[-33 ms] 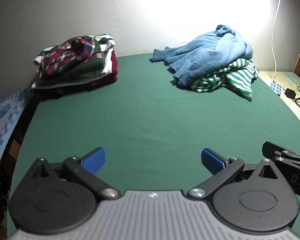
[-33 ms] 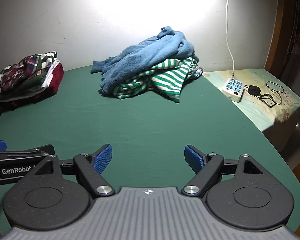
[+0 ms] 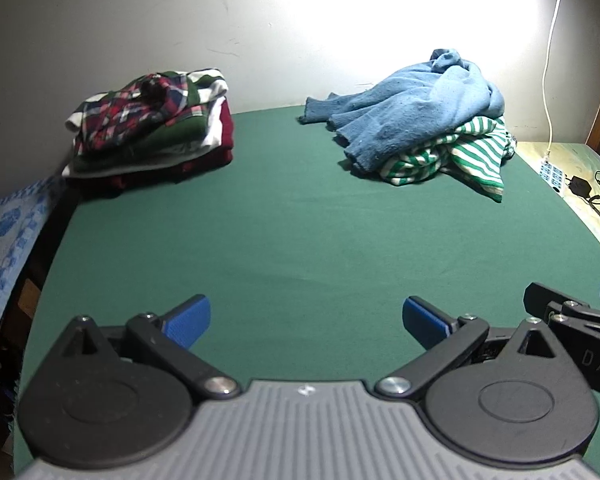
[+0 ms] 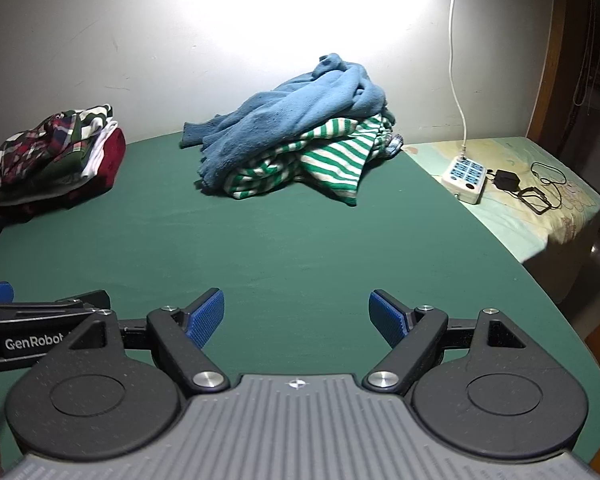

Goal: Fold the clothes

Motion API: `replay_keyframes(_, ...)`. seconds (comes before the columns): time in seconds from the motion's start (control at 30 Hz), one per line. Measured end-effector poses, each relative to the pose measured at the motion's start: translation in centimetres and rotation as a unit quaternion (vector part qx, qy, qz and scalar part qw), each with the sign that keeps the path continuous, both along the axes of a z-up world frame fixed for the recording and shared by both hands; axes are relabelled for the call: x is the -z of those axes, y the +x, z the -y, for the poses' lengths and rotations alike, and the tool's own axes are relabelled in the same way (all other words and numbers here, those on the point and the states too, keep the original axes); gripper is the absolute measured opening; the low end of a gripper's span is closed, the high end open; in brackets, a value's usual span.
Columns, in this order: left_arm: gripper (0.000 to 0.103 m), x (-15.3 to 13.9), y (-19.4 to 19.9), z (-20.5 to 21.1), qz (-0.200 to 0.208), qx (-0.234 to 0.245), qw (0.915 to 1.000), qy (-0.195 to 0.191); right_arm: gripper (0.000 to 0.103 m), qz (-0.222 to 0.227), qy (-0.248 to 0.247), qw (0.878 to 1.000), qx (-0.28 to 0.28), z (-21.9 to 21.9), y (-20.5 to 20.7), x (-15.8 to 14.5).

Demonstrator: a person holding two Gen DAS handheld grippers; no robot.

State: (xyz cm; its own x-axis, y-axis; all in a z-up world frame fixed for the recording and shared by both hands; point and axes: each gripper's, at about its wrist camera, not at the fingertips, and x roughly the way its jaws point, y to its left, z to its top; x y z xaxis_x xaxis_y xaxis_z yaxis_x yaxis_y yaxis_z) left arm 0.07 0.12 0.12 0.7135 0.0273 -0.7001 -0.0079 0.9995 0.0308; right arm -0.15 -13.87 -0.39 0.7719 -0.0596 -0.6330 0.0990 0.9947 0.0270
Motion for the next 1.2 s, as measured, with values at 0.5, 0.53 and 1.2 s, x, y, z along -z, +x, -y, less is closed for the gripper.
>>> replay_keyframes(0.5,0.103,-0.6,0.4,2.7,-0.009,0.004,0.9999,0.011,0.082,-0.003,0.003,1.000,0.004,3.4,-0.2,0.1)
replay_keyframes(0.53,0.103,-0.5,0.5,2.9,-0.010,0.002,0.9999,0.012,0.082,-0.002,0.002,1.000,0.003,3.6,-0.3,0.1)
replay_keyframes(1.2,0.103,-0.1,0.7,4.6,-0.014,0.000,0.9997,0.020,0.082,-0.004,0.003,1.000,0.001,5.1,0.4,0.2)
